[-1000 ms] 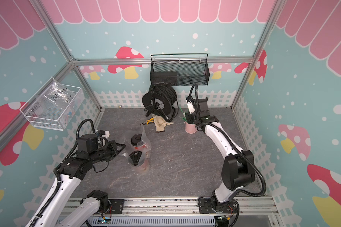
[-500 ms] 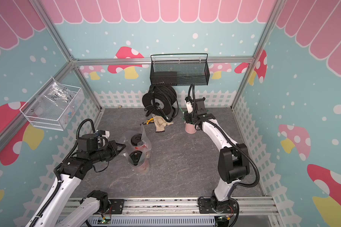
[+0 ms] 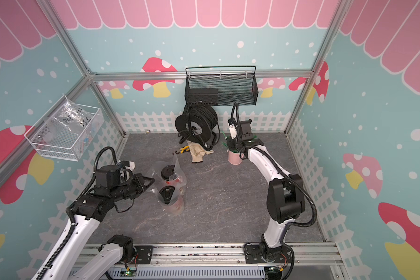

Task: Pack milk tea into plastic carrier bags
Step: Pick up the straw from the container.

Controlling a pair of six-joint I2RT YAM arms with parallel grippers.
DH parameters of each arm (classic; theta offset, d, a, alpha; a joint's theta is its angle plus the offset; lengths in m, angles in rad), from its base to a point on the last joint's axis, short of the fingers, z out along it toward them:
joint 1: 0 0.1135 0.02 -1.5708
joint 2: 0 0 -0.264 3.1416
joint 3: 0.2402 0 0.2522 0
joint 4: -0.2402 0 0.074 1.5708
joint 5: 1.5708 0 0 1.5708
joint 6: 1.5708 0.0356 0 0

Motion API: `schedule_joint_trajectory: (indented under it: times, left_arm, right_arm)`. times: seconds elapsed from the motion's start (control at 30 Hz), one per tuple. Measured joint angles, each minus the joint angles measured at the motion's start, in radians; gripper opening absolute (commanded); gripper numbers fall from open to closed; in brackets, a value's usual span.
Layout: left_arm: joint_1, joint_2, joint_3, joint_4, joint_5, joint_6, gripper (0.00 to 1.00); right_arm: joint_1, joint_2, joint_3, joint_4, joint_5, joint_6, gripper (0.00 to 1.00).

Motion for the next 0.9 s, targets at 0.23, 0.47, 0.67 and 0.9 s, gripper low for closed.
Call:
schedule_joint_trajectory:
  times: [0.23, 0.47, 0.67, 0.9]
  left_arm:
    - [0.001, 0.000, 0.000, 0.000, 0.000, 0.000, 0.00]
    - [0.001, 0.000, 0.001, 0.000, 0.000, 0.000, 0.00]
    - [0.001, 0.000, 0.011, -0.003, 0.001, 0.000, 0.00]
    - [0.003, 0.003, 0.020, -0.003, 0.001, 0.000, 0.00]
  right_arm:
    - [0.000, -0.118, -0.003, -0.014, 0.018, -0.016, 0.03]
    - [0.000, -0.224, 0.048, -0.084, -0.005, -0.015, 0.00]
    - [0.005, -0.412, 0.095, -0.096, -0.113, 0.038, 0.00]
    - [0.163, -0.569, 0.100, 0.000, -0.289, 0.166, 0.00]
